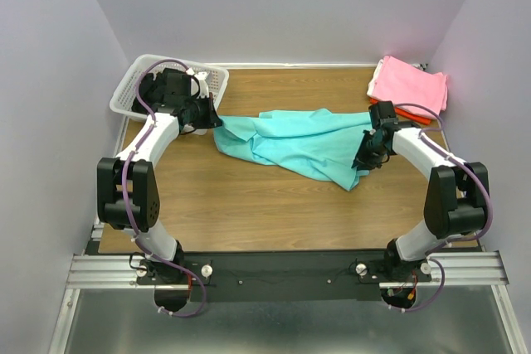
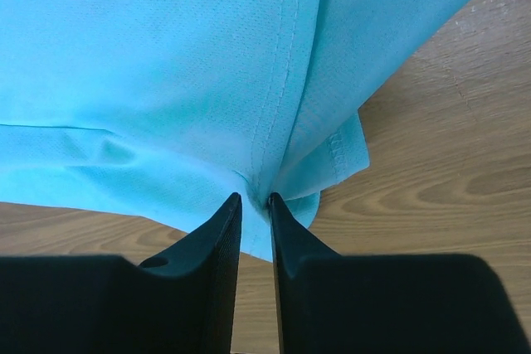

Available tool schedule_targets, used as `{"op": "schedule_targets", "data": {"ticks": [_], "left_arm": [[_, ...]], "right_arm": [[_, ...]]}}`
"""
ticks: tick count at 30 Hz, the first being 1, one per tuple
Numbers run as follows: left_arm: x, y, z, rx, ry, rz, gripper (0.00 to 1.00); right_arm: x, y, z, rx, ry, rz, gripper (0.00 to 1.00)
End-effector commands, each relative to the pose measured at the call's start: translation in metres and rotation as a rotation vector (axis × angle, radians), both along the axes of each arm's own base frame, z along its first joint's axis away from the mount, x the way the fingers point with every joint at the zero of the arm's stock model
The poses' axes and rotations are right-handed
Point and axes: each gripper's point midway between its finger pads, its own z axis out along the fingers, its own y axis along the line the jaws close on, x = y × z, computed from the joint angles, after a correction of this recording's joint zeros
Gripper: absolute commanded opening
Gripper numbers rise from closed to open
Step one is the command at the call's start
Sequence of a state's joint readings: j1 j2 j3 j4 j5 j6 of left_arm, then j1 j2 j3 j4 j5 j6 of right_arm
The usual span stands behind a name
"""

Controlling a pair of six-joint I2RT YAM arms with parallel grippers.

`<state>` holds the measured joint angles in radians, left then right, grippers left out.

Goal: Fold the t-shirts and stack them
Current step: Flatten the tshirt out

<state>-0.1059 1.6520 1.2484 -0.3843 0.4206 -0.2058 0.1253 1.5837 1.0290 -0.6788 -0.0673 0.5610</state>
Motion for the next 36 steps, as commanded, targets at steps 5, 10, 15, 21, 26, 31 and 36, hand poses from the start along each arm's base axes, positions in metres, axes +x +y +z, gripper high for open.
{"op": "schedule_targets", "data": {"ticks": [5,10,15,21,26,31,36], "left_arm": [[-0.004,-0.001,0.000,0.004,-0.014,-0.016,0.00],[-0.002,0.000,0.002,0.004,-0.023,-0.014,0.00],[-0.001,-0.001,0.001,-0.003,-0.020,-0.009,0.00],[0.009,-0.001,0.016,-0.013,-0.057,0.013,0.00],[0.029,0.008,0.063,-0.018,-0.200,0.104,0.00],[0.055,0.017,0.138,-0.051,-0.384,0.212,0.00],[0.077,0.014,0.225,-0.129,-0.562,0.234,0.00]], "right_arm": [[-0.009,0.001,0.000,0.004,0.016,0.000,0.25],[-0.004,0.000,-0.005,-0.009,0.025,0.009,0.17],[0.005,0.001,0.002,-0.010,-0.002,0.030,0.00],[0.021,0.005,0.045,0.014,-0.129,0.038,0.00],[0.058,-0.005,0.139,-0.013,-0.354,0.008,0.00],[0.100,-0.029,0.242,-0.112,-0.578,-0.034,0.00],[0.142,-0.047,0.337,-0.208,-0.812,-0.050,0.01]]}}
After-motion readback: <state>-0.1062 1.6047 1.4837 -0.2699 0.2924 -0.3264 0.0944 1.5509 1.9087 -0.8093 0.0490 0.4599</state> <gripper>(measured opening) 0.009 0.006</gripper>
